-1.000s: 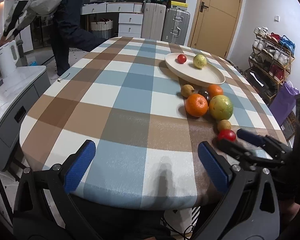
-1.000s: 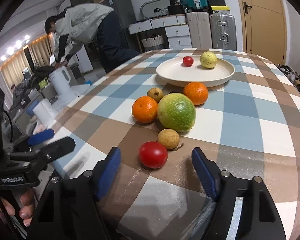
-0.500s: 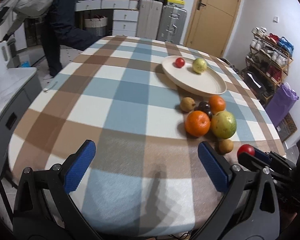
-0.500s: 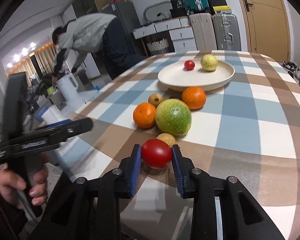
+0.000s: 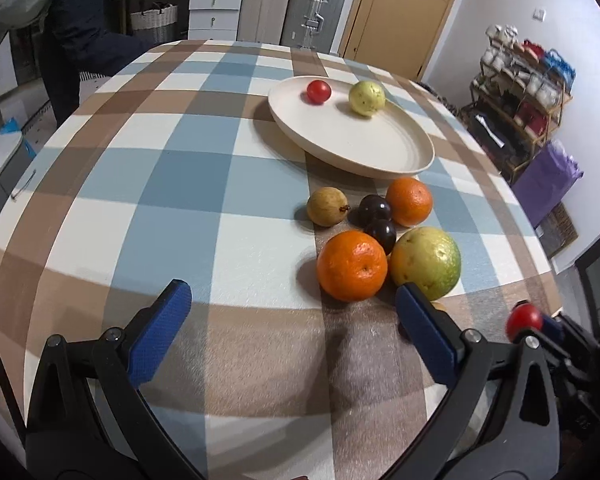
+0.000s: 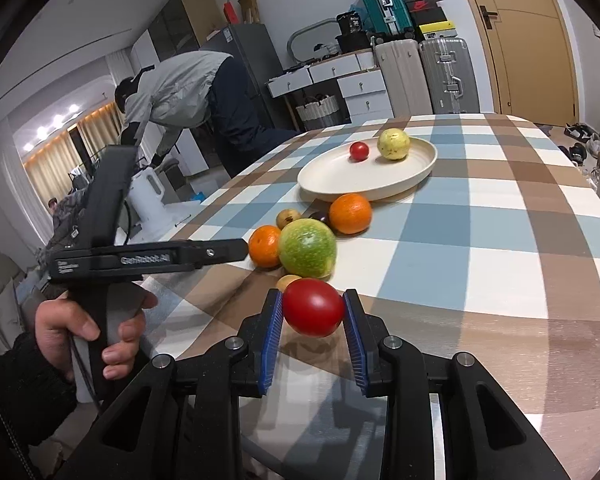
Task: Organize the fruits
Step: 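Grasp the second red tomato with the right tool while the left tool grasps an orange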
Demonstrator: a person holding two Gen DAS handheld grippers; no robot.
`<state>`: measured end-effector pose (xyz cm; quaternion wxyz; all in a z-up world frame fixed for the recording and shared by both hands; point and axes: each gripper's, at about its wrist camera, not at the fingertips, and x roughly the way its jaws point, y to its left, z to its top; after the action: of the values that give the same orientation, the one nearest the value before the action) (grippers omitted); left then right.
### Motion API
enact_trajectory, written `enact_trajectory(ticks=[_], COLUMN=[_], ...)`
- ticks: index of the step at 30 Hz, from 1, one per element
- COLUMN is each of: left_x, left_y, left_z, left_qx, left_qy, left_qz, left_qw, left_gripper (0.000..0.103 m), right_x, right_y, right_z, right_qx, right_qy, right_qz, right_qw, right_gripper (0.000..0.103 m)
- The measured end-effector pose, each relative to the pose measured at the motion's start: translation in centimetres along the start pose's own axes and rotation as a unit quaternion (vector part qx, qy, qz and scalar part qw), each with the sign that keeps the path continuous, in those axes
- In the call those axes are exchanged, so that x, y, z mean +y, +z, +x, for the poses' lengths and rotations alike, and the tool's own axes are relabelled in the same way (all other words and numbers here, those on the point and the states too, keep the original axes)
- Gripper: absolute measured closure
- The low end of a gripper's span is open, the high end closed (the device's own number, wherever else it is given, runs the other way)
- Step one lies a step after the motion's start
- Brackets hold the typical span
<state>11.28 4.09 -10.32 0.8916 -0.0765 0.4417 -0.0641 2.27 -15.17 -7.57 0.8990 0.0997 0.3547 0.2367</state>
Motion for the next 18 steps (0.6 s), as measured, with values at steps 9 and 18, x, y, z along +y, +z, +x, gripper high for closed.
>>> enact_trajectory(ticks=[9, 18], left_x=[-1.5, -1.8], left_y=[0.9, 1.1], left_z=[1.7, 2.4], left_qx=[0.015, 0.031], left_qy=[0.012, -0.004], left_qz=[0.022, 0.038], left_qw=[0.9996, 0.9988], left_gripper=[0.002, 0.023], right_x=[-1.1, -1.6], right_y=[0.2, 0.3], right_z=[-0.9, -1.1], right_qx=[-0.014, -0.018], right_qy=[0.006, 0.010], right_qz=[0.003, 0.008], right_qw=[1.000, 1.000], right_gripper=[0.072, 0.072])
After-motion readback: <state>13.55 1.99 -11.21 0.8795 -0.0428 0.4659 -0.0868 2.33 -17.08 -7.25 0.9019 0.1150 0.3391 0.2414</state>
